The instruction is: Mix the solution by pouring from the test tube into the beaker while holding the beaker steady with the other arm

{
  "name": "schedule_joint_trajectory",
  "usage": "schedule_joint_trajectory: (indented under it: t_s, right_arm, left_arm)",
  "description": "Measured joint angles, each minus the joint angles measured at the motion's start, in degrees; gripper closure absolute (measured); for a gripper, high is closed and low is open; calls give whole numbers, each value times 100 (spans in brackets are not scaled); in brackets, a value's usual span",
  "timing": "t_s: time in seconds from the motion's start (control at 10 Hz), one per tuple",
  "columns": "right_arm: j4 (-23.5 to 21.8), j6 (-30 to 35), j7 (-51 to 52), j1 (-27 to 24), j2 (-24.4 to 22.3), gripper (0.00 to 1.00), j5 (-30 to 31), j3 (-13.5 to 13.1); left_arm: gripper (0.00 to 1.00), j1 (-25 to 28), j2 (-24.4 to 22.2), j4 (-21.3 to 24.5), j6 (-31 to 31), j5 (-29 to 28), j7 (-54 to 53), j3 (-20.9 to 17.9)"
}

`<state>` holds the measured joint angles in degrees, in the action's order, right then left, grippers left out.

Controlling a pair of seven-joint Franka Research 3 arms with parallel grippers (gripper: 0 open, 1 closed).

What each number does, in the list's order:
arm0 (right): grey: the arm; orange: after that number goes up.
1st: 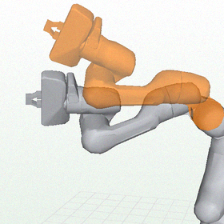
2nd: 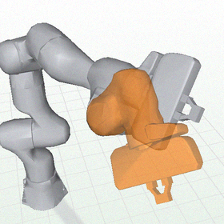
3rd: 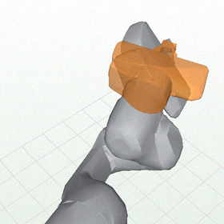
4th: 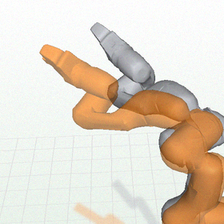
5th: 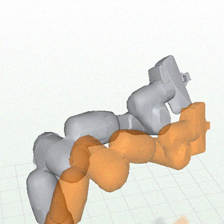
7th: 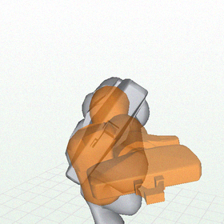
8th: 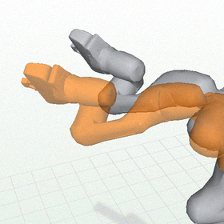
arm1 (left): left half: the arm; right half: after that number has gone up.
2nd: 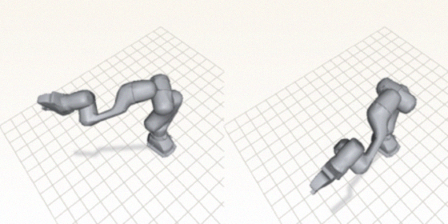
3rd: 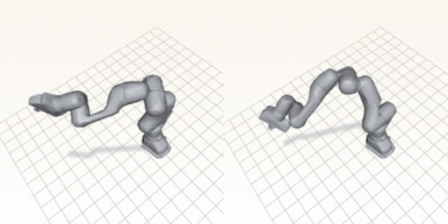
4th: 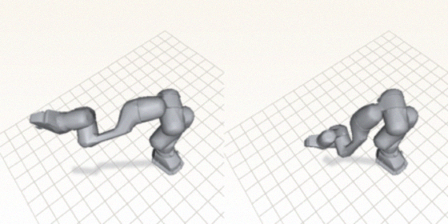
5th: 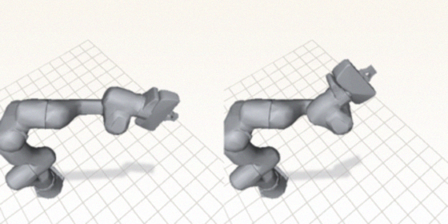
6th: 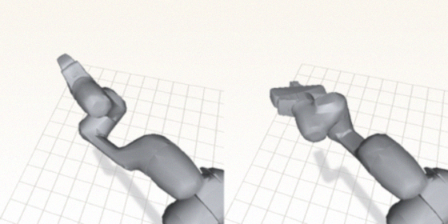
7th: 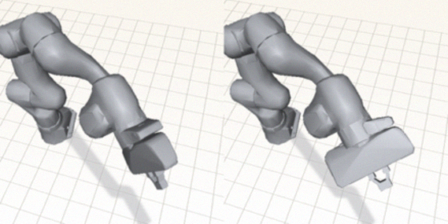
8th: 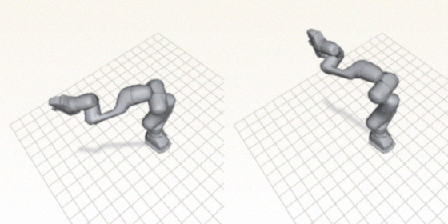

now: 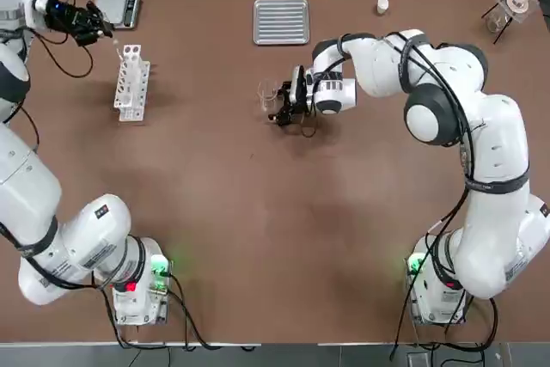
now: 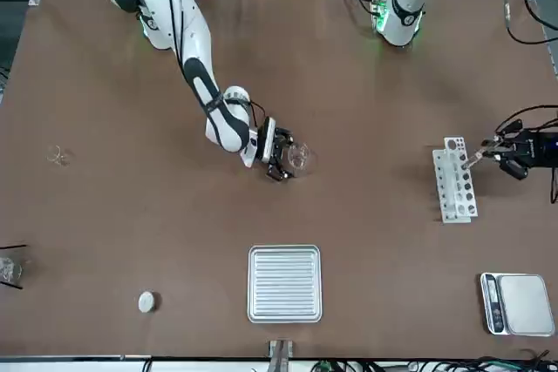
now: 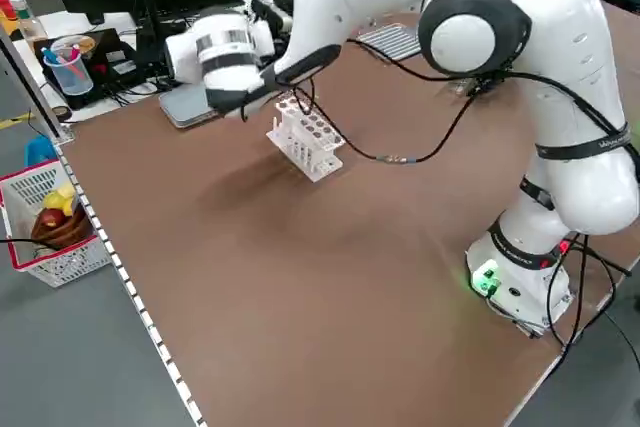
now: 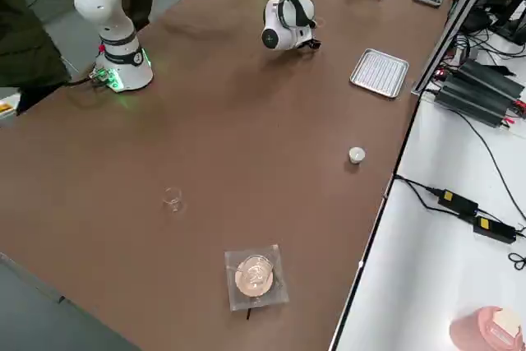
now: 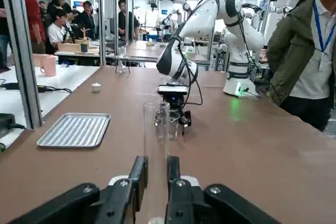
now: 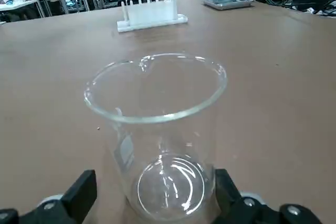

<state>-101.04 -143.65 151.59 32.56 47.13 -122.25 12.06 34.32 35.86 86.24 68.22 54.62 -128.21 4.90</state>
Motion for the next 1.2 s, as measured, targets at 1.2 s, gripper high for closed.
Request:
schedule_joint_trajectory:
  t_s: [1.2]
  right_arm:
    - [64, -5, 5, 19, 1, 25, -31, -11]
  left_arm:
    - [79, -1151, -586, 657, 1431, -73, 508, -11]
